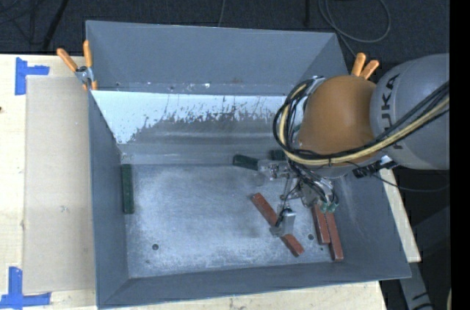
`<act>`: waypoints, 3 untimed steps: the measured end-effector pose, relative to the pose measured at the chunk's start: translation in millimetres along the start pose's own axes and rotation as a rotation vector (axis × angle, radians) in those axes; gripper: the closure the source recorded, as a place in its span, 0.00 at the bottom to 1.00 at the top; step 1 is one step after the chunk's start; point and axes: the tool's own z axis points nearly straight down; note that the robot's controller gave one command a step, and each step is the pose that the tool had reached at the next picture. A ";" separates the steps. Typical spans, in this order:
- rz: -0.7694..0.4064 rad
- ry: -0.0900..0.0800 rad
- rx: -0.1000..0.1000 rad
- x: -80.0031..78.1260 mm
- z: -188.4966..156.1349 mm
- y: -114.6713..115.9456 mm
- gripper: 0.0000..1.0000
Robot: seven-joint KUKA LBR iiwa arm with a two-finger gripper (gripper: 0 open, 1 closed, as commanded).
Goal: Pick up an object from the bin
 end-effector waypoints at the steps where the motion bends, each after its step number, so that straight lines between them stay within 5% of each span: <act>1: -0.022 0.000 0.000 36.3 59.3 -45.7 0.00; 2: 0.066 -0.005 -0.001 46.1 56.0 -44.1 0.00; 3: 0.278 -0.006 0.000 60.1 56.3 -52.4 0.00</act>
Offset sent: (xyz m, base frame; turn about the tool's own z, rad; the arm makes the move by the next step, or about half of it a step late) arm -0.0286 -0.0473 -0.0555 -0.0266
